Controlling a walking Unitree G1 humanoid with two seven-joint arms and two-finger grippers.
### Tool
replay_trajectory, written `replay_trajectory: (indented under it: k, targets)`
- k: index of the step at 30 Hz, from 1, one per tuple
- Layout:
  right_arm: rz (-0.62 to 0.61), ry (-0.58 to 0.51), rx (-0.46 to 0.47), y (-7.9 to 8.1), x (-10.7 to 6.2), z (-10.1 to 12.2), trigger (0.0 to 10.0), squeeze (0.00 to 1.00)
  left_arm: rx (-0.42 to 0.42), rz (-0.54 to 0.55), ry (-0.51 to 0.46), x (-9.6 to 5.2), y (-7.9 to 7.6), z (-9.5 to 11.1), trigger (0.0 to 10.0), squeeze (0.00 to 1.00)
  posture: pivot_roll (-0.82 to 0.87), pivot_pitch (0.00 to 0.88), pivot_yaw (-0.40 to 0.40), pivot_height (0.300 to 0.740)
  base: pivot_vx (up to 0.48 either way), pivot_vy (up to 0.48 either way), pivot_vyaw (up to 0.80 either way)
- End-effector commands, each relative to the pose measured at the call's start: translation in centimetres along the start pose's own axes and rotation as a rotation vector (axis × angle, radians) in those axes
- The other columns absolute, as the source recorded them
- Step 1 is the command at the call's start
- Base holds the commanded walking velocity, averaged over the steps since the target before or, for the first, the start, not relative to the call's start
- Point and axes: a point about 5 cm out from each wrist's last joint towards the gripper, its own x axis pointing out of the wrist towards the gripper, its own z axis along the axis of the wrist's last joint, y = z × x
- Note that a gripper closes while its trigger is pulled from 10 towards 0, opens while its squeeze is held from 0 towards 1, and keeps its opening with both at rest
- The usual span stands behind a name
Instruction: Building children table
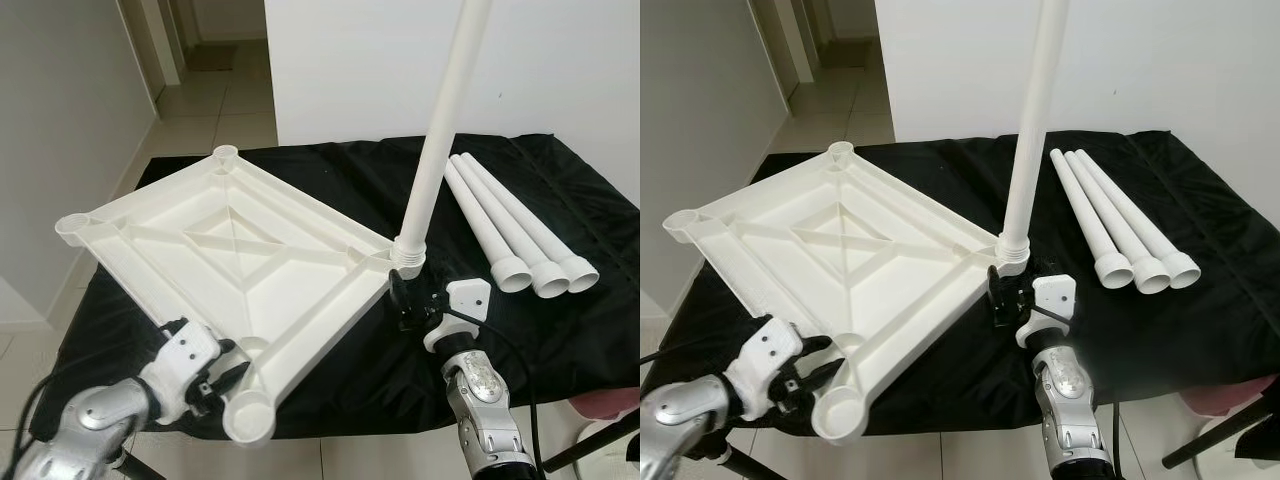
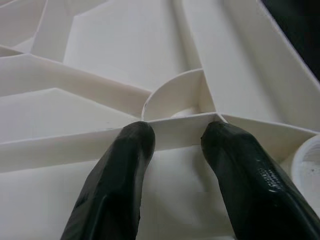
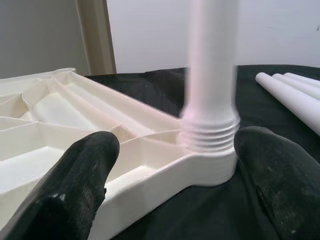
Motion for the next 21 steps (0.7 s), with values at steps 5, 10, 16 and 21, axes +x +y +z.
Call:
replay_trajectory:
  k: [5, 10, 16, 21]
  targets:
    - [0.002, 0.006, 0.013, 0.6, 0.3, -0.1, 10.0, 0.0, -0.052, 0.058, -0.121, 3.9, -0.8, 2.4, 10.0, 0.0, -0.04, 0.017, 0.049, 0.74, 0.0, 0.0, 0.0]
    - [-0.003, 0.015, 0.013, 0.7, 0.3, -0.2, 10.0, 0.0, -0.057, 0.105, -0.137, 4.4, -0.5, 2.9, 10.0, 0.0, -0.04, 0.019, 0.05, 0.74, 0.0, 0.0, 0.0]
    - [-0.026, 0.033, 0.017, 0.7, 0.5, -0.4, 10.0, 0.0, -0.058, 0.236, -0.184, 5.6, 0.5, 4.3, 10.0, 0.0, -0.04, 0.026, 0.058, 0.74, 0.0, 0.0, 0.0]
    - [-0.029, 0.034, 0.021, 0.8, 0.6, -0.4, 10.0, 0.0, -0.02, 0.247, -0.213, 5.8, 0.6, 5.1, 10.0, 0.0, -0.05, 0.026, 0.064, 0.74, 0.0, 0.0, 0.0]
